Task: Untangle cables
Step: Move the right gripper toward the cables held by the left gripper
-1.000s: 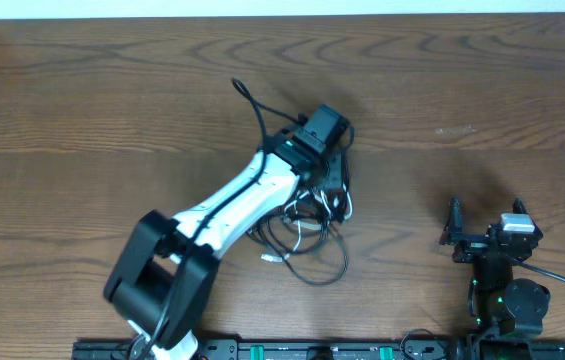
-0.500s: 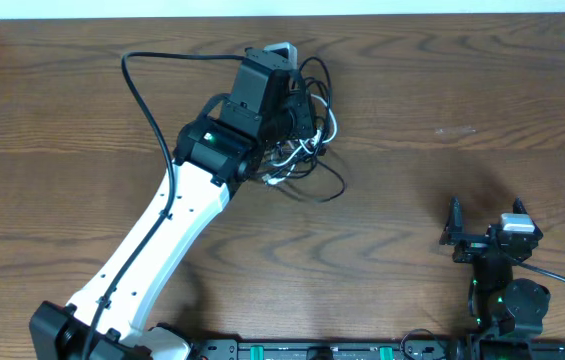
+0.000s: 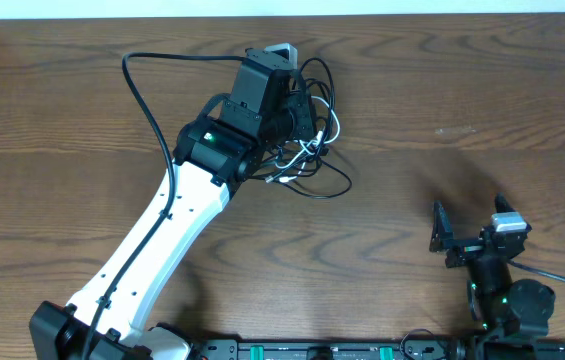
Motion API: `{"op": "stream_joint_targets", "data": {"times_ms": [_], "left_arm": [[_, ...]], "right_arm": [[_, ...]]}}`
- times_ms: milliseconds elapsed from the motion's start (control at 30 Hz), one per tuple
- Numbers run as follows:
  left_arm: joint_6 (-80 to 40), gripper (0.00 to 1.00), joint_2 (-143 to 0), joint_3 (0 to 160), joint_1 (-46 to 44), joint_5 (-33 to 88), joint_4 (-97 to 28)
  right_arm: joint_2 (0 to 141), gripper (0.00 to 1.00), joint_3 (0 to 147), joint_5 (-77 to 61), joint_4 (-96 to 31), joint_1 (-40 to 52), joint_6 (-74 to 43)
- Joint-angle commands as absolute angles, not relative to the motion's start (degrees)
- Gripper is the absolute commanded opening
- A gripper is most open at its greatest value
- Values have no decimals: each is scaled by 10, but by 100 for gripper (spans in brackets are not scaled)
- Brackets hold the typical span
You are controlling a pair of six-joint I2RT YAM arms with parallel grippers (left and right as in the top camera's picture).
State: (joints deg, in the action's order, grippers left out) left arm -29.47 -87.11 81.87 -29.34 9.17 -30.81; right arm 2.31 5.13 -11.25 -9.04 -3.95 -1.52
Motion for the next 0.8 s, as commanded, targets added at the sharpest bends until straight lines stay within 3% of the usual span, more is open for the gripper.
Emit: {"op": "stream_joint_targets", "data": {"times_ms": [0, 267, 467, 633, 767], "left_arm": [[-281, 8, -865, 830, -292, 100, -306], [-281, 8, -865, 830, -292, 98, -306], [-281, 8, -865, 830, -292, 98, -306], [-281, 8, -865, 830, -292, 98, -305], [-284, 8, -865, 830, -292, 98, -305]], "right_arm": [[75, 99, 136, -126, -130, -43, -16], [290, 99, 280, -182, -196, -43, 3], [497, 99, 372, -392, -191, -43, 3], [598, 99, 385, -635, -46, -43, -29], [656, 99, 385, -649, 96, -33, -215]]}}
